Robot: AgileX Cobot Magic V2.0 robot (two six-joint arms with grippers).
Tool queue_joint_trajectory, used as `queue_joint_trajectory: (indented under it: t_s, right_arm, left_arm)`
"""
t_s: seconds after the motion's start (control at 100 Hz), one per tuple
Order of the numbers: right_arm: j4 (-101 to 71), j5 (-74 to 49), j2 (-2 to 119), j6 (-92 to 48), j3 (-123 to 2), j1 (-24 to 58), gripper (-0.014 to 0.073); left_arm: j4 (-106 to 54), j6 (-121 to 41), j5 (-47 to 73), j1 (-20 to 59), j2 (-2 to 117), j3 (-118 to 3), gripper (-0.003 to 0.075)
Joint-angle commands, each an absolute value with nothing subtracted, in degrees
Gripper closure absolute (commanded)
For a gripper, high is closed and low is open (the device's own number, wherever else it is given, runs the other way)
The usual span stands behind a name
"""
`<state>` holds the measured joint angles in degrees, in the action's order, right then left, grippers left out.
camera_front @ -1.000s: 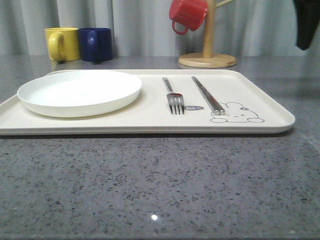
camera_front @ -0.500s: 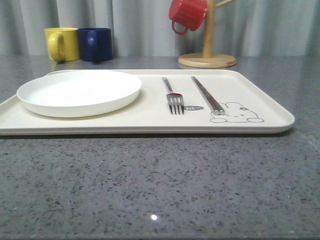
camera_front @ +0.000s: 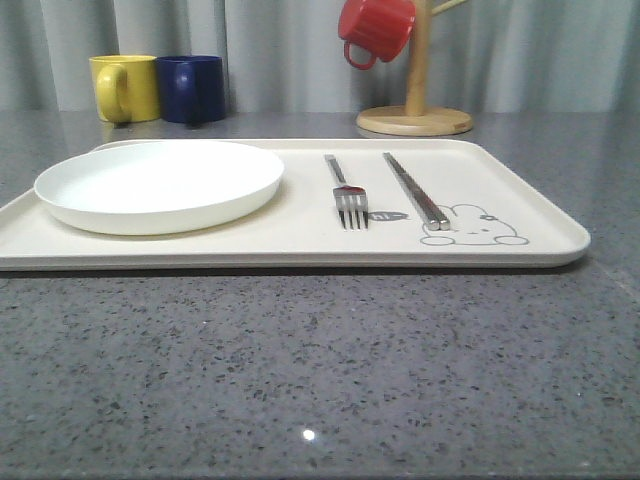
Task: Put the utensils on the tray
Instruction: 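Withdraw the right gripper and reach for the silver spoon, then grasp the spoon and lay it on the tray beside the chopsticks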
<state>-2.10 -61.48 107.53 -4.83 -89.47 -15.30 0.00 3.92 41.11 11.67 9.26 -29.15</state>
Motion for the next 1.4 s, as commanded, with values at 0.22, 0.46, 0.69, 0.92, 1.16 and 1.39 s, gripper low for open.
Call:
queue_joint_trajectory:
  t_s: [0.22, 0.46, 0.69, 0.92, 1.16, 1.39]
  right_arm:
    - [-2.25, -59.81, 105.68, -5.71, -90.90, -15.62, 0.0537]
    - [-5.13, -59.87, 103.96, -5.71, -90.96, -15.30, 0.0662]
    - [-6.84, -60.79, 98.02, -5.71, -90.96, -7.71, 0.0662]
    - [-10.83, -61.23, 97.16, 0.68, -90.96, 5.56, 0.0662]
    - [-10.78, -56.97, 100.84, 11.84, -90.96, 13.13, 0.0662]
    - [-11.32, -56.75, 104.76, 14.50, -90.90, 14.13, 0.0661]
  left_arm:
    - [0.00, 4.39, 37.00, 11.97, 10.01, -30.56, 0.0739]
    - [0.00, 4.39, 37.00, 11.97, 10.01, -30.56, 0.0739]
    - [0.00, 4.39, 37.00, 11.97, 10.01, -30.56, 0.0739]
    - [0.00, 4.39, 37.00, 11.97, 10.01, -30.56, 0.0739]
    - [0.00, 4.39, 37.00, 11.97, 10.01, -30.56, 0.0739]
    - [0.00, 4.39, 37.00, 11.97, 10.01, -30.56, 0.0739]
